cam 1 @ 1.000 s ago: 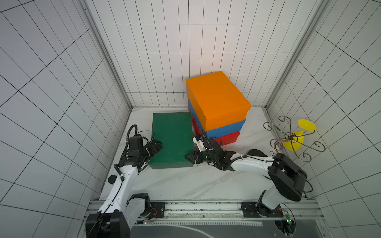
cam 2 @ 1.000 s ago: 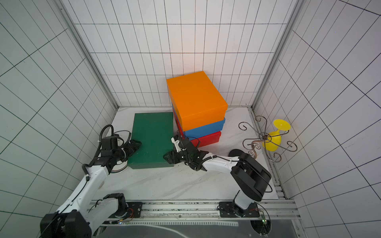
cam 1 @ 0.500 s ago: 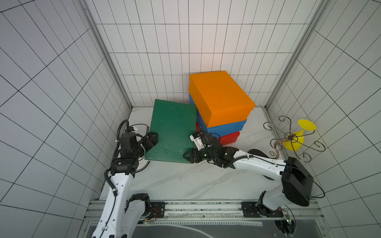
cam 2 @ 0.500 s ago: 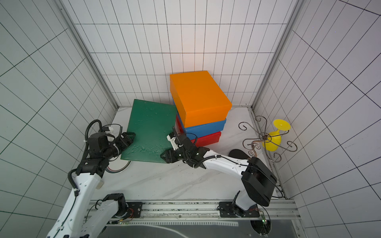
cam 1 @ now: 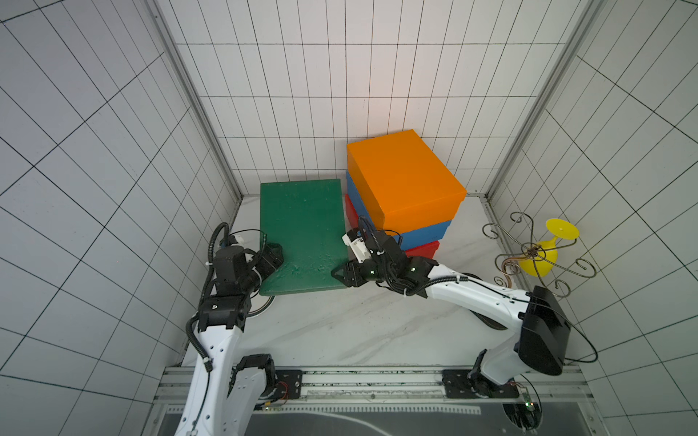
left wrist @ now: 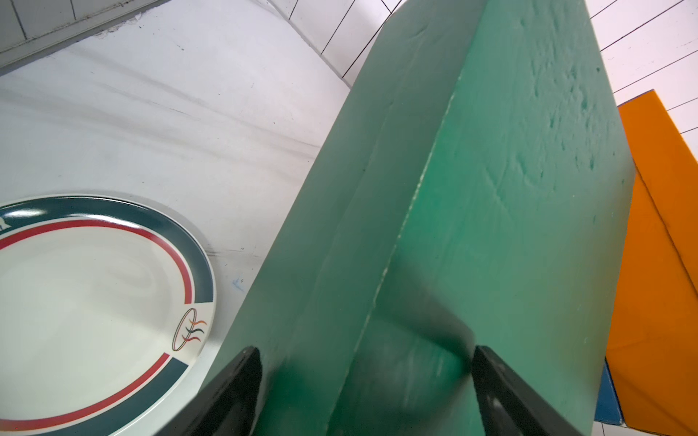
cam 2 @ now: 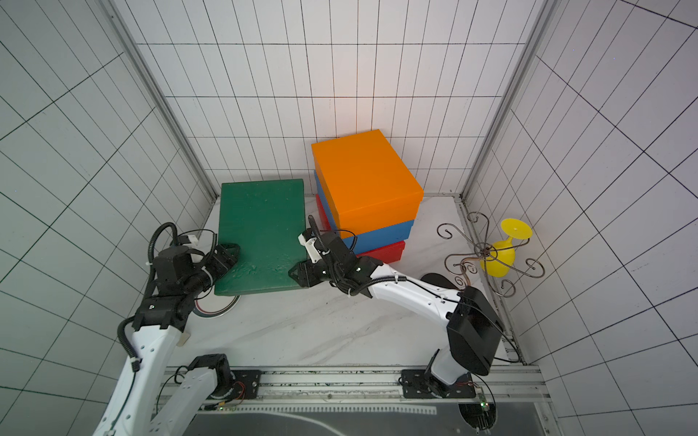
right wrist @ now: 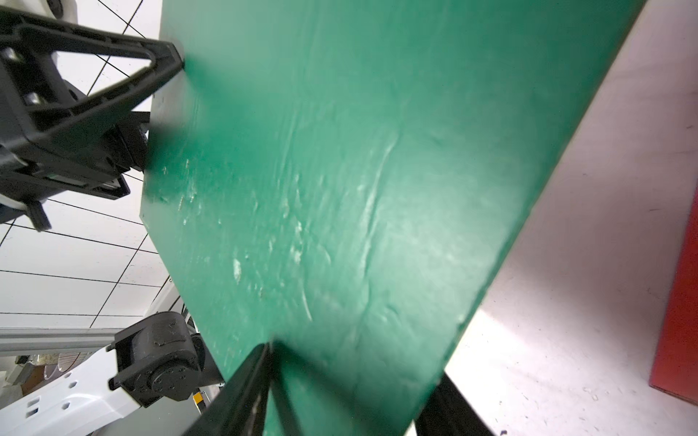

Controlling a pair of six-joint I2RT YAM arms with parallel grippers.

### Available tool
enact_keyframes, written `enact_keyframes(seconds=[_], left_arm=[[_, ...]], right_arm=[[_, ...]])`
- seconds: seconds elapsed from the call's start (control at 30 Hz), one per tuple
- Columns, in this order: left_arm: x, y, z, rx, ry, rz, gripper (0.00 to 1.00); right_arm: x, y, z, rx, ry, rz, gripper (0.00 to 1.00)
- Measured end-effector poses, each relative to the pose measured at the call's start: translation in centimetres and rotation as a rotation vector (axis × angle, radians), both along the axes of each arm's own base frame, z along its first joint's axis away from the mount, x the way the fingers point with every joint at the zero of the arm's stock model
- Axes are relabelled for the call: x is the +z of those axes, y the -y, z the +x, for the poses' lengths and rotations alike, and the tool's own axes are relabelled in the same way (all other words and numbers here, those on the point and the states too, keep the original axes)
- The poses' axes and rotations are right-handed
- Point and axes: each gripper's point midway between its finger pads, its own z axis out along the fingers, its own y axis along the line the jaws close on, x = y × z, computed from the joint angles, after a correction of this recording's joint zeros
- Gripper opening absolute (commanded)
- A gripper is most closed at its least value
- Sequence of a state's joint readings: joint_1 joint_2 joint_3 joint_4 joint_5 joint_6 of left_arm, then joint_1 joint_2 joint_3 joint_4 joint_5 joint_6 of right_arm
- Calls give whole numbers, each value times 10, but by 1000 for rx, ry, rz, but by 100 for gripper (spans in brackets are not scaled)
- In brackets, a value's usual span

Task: Stack the shoeboxes
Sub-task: Pick up the shoebox from the center of the board, then place the shoebox at the shoebox.

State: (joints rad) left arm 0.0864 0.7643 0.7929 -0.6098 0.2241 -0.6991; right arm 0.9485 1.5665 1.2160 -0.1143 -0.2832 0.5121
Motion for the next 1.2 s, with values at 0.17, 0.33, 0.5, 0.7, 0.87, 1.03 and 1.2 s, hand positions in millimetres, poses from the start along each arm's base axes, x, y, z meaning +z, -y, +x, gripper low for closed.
enact_keyframes(seconds=[0.17,0.33,0.5,0.7,0.87,1.03,1.2], left_arm=[[0,-4,2,19,-26,3,86],[21,-7,7,41,-18,-12,86],[50,-7,10,58,23,-43,86],[68,-7,14,71,52,-69,87],[76,-7,17,76,60,-84,86],[92,-4,22,73,84,-94,86],[121,8,31,58,134,-94,86]], right_arm=[[17,-5,11,-10,19,2,54],[60,-11,36,-43,89,64,52],[106,-13,49,-67,173,145,50],[127,-12,56,-82,218,188,50],[132,-11,58,-85,230,197,49],[152,-8,62,-93,266,217,49],[186,2,71,-122,319,256,49]])
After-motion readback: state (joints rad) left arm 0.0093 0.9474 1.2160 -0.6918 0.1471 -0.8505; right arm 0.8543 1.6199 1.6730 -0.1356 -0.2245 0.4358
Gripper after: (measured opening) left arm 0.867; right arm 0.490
